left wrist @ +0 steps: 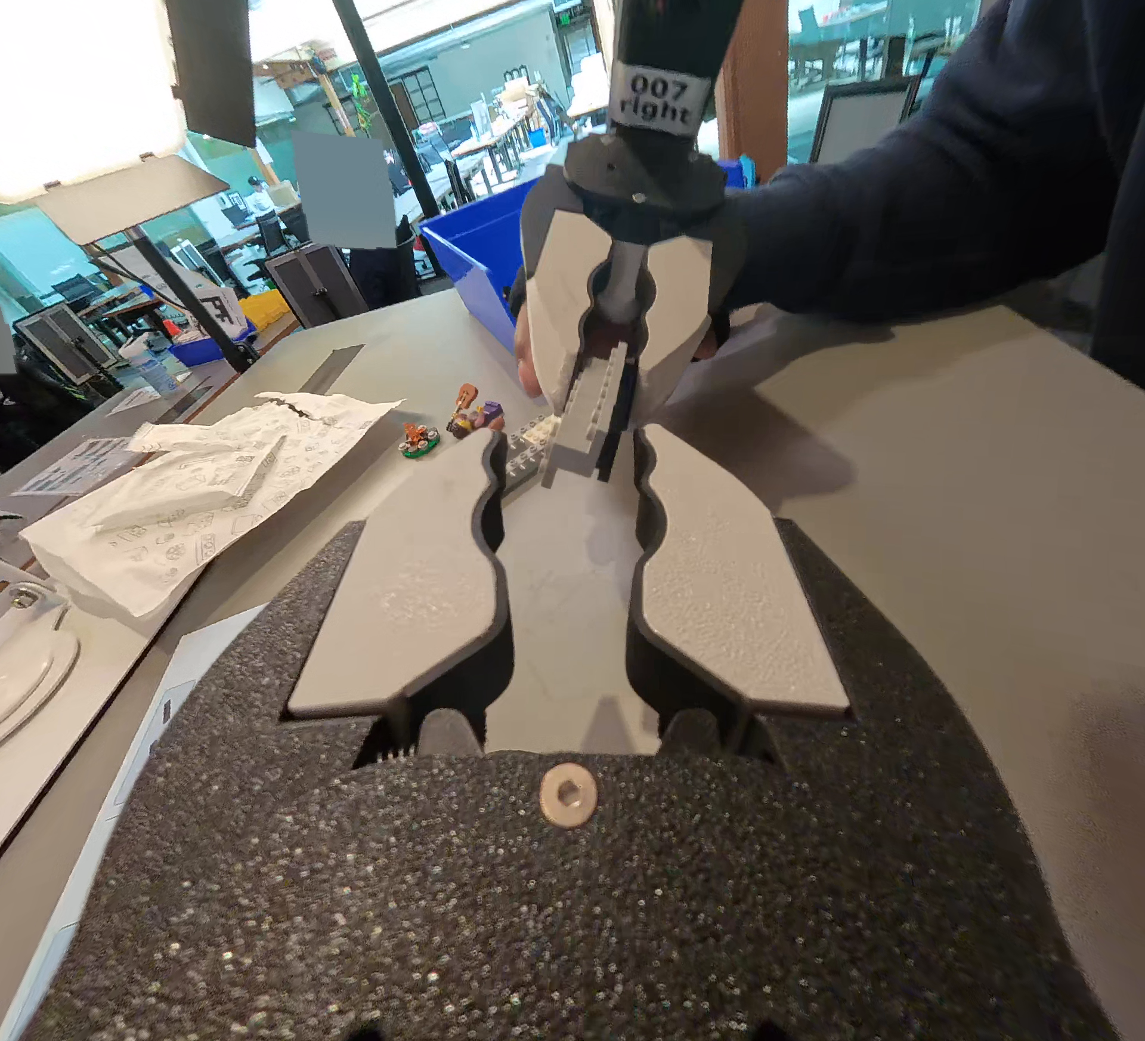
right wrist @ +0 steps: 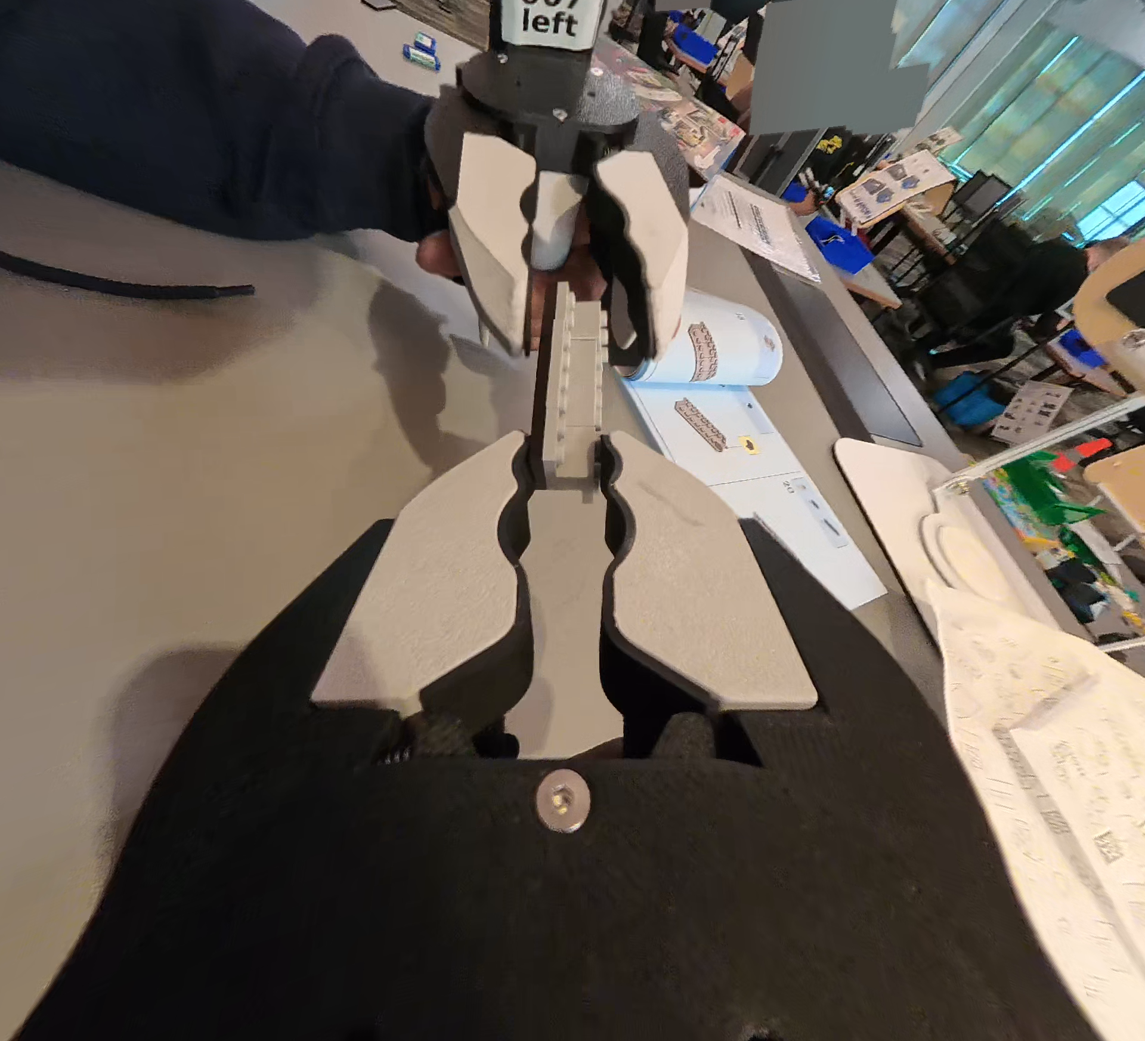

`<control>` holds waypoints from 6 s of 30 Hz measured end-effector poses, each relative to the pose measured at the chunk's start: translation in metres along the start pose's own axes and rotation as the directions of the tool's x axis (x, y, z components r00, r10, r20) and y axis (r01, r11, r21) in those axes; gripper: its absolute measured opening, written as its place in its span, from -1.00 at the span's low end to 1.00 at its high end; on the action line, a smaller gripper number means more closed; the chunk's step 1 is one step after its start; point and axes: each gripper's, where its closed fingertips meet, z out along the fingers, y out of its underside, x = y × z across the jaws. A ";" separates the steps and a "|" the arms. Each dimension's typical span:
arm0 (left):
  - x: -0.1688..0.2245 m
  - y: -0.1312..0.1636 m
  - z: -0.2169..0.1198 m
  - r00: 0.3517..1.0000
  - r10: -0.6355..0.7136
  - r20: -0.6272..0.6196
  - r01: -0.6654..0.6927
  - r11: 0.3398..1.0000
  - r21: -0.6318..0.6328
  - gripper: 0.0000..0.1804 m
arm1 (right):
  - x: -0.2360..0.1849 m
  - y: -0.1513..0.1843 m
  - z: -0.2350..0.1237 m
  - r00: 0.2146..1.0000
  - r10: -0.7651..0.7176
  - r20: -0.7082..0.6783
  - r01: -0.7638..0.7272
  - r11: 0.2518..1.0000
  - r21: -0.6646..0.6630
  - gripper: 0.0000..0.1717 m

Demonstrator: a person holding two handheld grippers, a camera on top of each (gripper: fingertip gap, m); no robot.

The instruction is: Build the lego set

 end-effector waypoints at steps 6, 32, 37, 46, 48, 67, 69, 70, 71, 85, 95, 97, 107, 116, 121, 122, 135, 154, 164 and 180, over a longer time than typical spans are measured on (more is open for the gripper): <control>0.006 0.000 0.006 0.997 0.078 0.009 -0.078 0.997 -0.017 -0.63 | -0.004 0.002 -0.003 0.999 0.039 0.028 -0.039 0.999 -0.001 -0.78; 0.012 0.005 0.014 0.981 0.193 0.011 -0.192 0.979 -0.066 -0.78 | -0.005 0.004 -0.009 0.995 0.080 0.053 -0.080 0.997 -0.008 -0.77; 0.012 0.001 0.015 0.982 0.188 0.017 -0.187 0.981 -0.042 -0.78 | -0.004 0.000 -0.011 0.998 0.055 0.034 -0.056 0.998 0.022 -0.76; 0.014 0.001 0.015 0.988 0.154 -0.002 -0.154 0.988 -0.031 -0.78 | -0.007 -0.006 -0.010 0.998 0.056 0.038 -0.058 0.997 0.056 -0.76; 0.013 0.002 0.015 0.989 0.150 -0.003 -0.150 0.988 -0.036 -0.78 | -0.006 -0.006 -0.010 0.997 0.060 0.038 -0.062 0.996 0.059 -0.76; 0.001 -0.022 0.002 0.990 0.117 0.072 -0.123 0.989 0.081 -0.76 | 0.004 -0.003 -0.012 0.995 0.100 0.001 -0.100 0.993 0.062 -0.78; 0.003 -0.020 0.003 0.990 0.129 0.064 -0.133 0.989 0.069 -0.81 | 0.004 -0.003 -0.012 0.995 0.100 0.000 -0.099 0.993 0.060 -0.78; 0.004 -0.018 0.005 0.990 0.130 0.054 -0.133 0.989 0.059 -0.81 | 0.004 -0.003 -0.012 0.995 0.099 -0.001 -0.099 0.993 0.061 -0.78; 0.006 -0.016 0.006 0.990 0.132 0.045 -0.134 0.990 0.049 -0.82 | 0.004 -0.004 -0.012 0.995 0.101 0.000 -0.101 0.993 0.064 -0.78; 0.010 -0.011 0.008 0.980 0.197 0.022 -0.197 0.980 0.009 -0.92 | 0.001 -0.005 -0.012 0.993 0.114 0.026 -0.116 0.991 0.067 -0.78; 0.012 -0.010 0.009 0.976 0.219 0.015 -0.219 0.976 -0.008 -0.93 | -0.003 -0.006 -0.011 0.992 0.115 0.047 -0.117 0.991 0.065 -0.78; 0.012 -0.009 0.009 0.973 0.229 0.014 -0.229 0.973 -0.019 -0.93 | -0.003 -0.005 -0.010 0.994 0.102 0.038 -0.104 0.993 0.059 -0.79; 0.015 -0.011 0.013 0.930 0.366 0.037 -0.363 0.930 -0.054 -0.93 | -0.005 -0.004 -0.011 0.971 0.217 0.103 -0.223 0.973 0.051 -0.51; 0.018 -0.003 0.017 0.926 0.376 0.012 -0.374 0.923 -0.086 -0.93 | -0.008 0.004 -0.004 0.974 0.204 0.098 -0.204 0.979 -0.008 -0.78; 0.009 -0.002 0.015 0.961 0.268 0.064 -0.265 0.963 -0.052 -0.76 | -0.003 0.006 -0.004 0.988 0.149 0.040 -0.149 0.989 -0.007 -0.79; 0.008 -0.005 0.013 0.975 0.214 0.058 -0.214 0.977 -0.020 -0.67 | -0.002 0.005 -0.004 0.990 0.141 0.033 -0.140 0.990 -0.005 -0.79; 0.014 0.008 0.020 0.986 0.169 0.010 -0.168 0.984 -0.057 -0.71 | -0.006 -0.002 0.002 1.000 0.024 -0.003 -0.024 1.000 0.020 -0.79; 0.019 0.009 0.018 0.983 0.178 -0.037 -0.180 0.982 -0.062 -0.79 | -0.010 -0.002 0.003 0.999 0.016 0.036 -0.017 1.000 0.020 -0.79; 0.013 -0.001 0.009 0.987 0.162 -0.004 -0.162 0.987 0.010 -0.79 | -0.001 -0.005 -0.007 0.998 0.060 0.019 -0.062 0.996 0.064 -0.76; 0.001 0.048 0.008 0.932 0.362 0.002 -0.342 0.884 -0.319 -0.79 | -0.001 0.017 0.001 1.000 0.019 -0.010 -0.020 0.998 -0.062 -0.63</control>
